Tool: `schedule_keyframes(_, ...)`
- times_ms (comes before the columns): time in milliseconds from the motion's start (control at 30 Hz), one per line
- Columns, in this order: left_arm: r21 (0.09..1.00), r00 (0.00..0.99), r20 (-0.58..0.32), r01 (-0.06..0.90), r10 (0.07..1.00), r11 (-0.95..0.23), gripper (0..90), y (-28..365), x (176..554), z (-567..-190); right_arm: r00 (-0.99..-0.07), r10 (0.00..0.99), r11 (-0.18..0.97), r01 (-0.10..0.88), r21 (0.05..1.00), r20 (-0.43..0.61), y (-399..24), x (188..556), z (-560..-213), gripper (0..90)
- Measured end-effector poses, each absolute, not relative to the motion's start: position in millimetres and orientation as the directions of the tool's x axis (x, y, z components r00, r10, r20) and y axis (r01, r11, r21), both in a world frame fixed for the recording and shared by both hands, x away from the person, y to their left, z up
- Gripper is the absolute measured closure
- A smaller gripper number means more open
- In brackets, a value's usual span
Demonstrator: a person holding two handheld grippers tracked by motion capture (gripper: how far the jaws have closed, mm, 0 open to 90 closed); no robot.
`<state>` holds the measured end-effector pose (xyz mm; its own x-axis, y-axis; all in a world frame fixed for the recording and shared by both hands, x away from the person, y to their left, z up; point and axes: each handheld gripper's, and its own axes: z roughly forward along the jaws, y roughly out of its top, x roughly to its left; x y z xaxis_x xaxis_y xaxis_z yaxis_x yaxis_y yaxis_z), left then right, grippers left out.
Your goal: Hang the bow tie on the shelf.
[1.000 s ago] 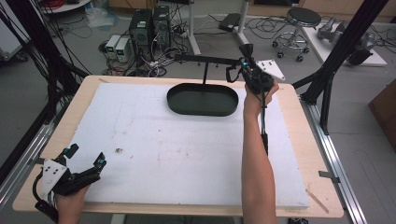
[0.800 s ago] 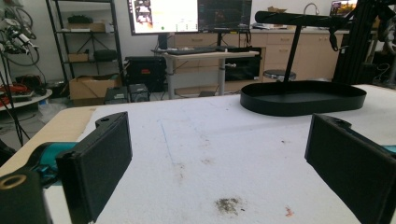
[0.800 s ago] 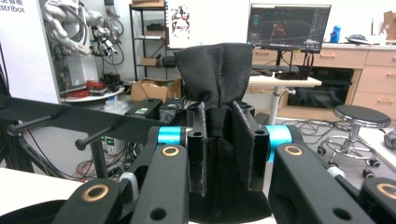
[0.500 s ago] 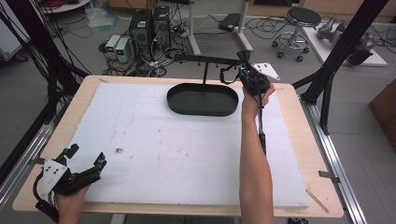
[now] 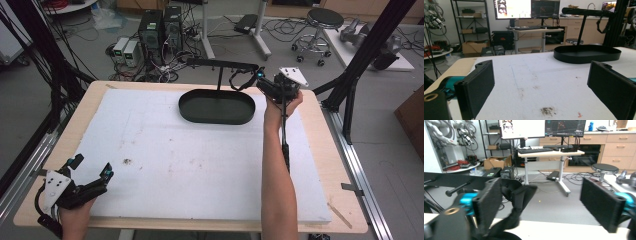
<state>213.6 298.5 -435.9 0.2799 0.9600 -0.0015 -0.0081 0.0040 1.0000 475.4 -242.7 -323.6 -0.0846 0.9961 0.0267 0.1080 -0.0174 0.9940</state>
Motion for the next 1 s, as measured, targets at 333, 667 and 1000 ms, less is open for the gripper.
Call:
schedule_keyframes(333, 0.999, 0.293, -0.017, -0.025, 0.956, 0.026, 7.8, 297.5, 209.6, -429.2, -0.1, 0.994, 0.045, 0.028, 0.999, -0.042, -244.1, 411.8, -271.5, 11.3)
schedule_keyframes(667, 0.997, 0.303, -0.058, -0.036, 0.951, 0.073, 7.3, 299.4, 205.4, -424.2, -0.061, 0.993, 0.095, -0.059, 0.994, -0.098, -255.6, 331.5, -259.2, 11.2)
schedule_keyframes(1000, 0.998, 0.304, -0.056, -0.02, 0.951, 0.066, 7.3, 302.3, 206.3, -424.6, -0.07, 0.996, 0.057, -0.086, 0.995, -0.063, -283.3, 277.5, -276.8, 11.2)
